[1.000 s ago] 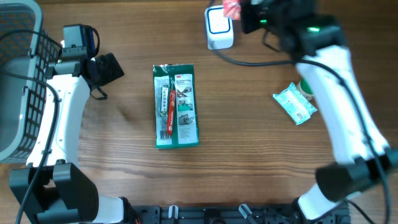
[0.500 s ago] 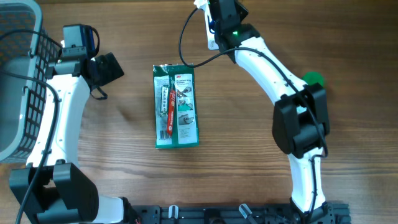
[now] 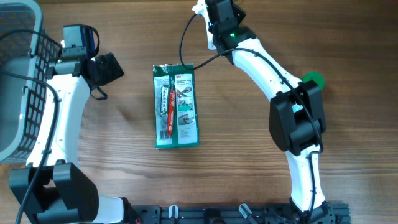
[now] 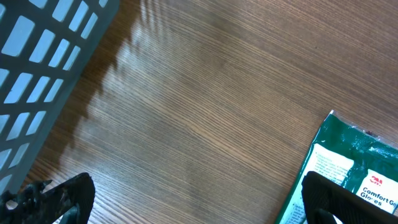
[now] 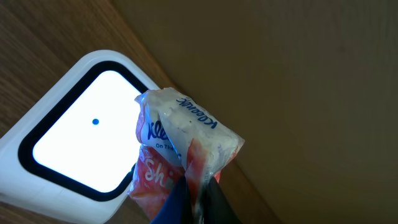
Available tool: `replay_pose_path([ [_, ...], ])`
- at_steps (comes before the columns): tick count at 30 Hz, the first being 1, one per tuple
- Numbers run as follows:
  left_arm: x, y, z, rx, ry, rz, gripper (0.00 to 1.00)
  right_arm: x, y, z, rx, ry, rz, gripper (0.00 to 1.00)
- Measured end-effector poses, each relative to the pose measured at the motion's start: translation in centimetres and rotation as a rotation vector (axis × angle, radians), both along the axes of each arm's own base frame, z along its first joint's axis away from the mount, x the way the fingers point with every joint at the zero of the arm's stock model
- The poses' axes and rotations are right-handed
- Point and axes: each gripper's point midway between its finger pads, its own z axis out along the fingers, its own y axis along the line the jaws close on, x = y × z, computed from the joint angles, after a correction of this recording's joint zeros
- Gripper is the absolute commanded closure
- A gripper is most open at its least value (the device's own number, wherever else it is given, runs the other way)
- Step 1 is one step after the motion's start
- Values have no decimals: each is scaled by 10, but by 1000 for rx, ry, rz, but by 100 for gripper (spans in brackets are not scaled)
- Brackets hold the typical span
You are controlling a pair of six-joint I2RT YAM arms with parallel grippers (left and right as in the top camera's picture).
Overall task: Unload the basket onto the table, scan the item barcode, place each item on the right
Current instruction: 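Hold the tissue pack in front of the scanner with the right gripper, then lower the tissue pack and set it beside the wipe pack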
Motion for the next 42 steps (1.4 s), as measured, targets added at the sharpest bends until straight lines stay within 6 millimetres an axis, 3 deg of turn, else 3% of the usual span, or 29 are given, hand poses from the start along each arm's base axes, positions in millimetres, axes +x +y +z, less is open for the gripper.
replay_pose_path([
  [13,0,0,0,0,0,0,0,-5,4,-12,2,49,32,96],
  [18,0,0,0,0,0,0,0,-29,-9,-30,17,176,-35,96],
  [21,0,0,0,0,0,0,0,-56,-16,-12,78,250,-69,96],
  [24,1,0,0,0,-2,0,0,-107,-35,16,153,393,-117,96],
  [26,0,0,0,1,-2,0,0,-144,-54,23,191,522,-166,96],
  [28,0,0,0,1,-2,0,0,-178,-77,18,218,662,-250,96],
  [30,0,0,0,0,-2,0,0,-206,-104,-1,247,795,-384,96],
  [32,0,0,0,0,-2,0,0,-219,-123,-19,275,853,-486,96],
  [33,0,0,0,0,-2,0,0,-226,-134,-30,290,879,-540,89],
  [34,1,0,0,0,-2,0,0,-230,-142,-39,301,896,-578,59],
  [36,1,0,0,0,-2,0,0,-237,-156,-56,320,915,-644,40],
  [37,1,0,0,0,-2,0,0,-237,-159,-63,326,915,-656,24],
  [40,1,0,0,0,-2,0,0,-223,-158,-76,369,856,-655,0],
  [42,1,0,0,0,-2,0,0,-205,-149,-79,448,785,-658,0],
])
